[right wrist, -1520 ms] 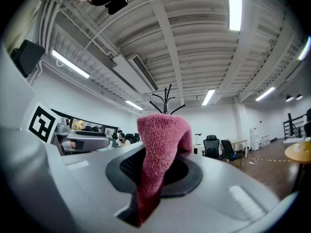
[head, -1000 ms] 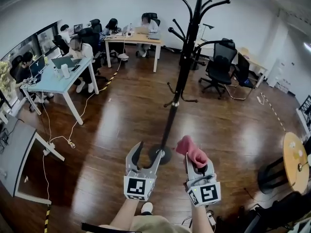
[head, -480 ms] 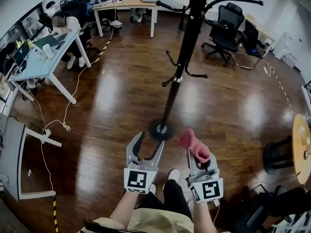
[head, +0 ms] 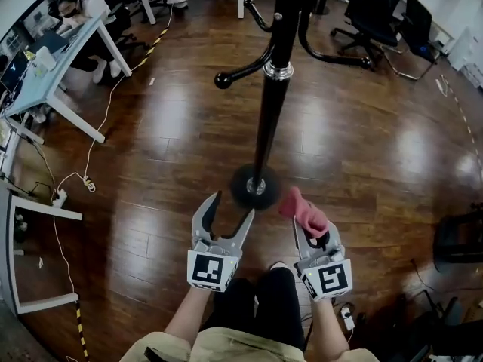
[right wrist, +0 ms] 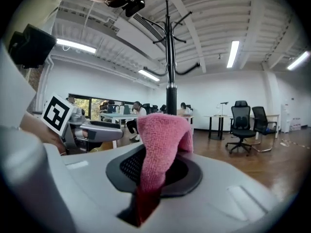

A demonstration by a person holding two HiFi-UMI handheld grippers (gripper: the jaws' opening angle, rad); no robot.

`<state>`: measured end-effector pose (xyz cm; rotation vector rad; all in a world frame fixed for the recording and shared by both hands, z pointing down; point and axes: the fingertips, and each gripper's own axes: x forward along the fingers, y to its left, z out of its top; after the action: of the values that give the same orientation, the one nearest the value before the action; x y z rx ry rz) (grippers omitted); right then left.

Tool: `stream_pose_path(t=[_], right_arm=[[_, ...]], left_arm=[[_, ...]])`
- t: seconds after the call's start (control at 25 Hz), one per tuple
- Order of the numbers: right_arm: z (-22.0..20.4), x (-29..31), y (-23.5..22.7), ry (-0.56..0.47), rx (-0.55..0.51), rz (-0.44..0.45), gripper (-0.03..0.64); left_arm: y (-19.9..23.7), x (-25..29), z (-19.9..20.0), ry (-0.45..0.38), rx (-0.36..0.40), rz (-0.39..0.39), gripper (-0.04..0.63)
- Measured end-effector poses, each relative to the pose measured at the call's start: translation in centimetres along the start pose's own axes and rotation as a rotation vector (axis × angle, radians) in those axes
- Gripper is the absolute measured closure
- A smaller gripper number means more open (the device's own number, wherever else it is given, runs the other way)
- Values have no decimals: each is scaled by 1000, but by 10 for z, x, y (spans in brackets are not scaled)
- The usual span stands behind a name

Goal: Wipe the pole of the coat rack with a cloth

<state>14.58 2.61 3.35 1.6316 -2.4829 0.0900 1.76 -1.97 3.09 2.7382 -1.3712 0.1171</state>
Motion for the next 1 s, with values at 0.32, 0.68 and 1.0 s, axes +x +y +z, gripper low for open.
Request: stream_pose_path(t=[0.32, 0.68, 1.0], right_arm=[[-256, 119, -22, 174, 53, 205, 565], [-533, 223, -90, 406, -51, 190, 565], [-624, 318, -161, 559, -252, 144, 565]], left_arm=[[34, 110, -201, 44, 16, -99, 308], [82, 164, -389, 86, -2, -196, 287], [85, 182, -437, 119, 3, -265, 275]])
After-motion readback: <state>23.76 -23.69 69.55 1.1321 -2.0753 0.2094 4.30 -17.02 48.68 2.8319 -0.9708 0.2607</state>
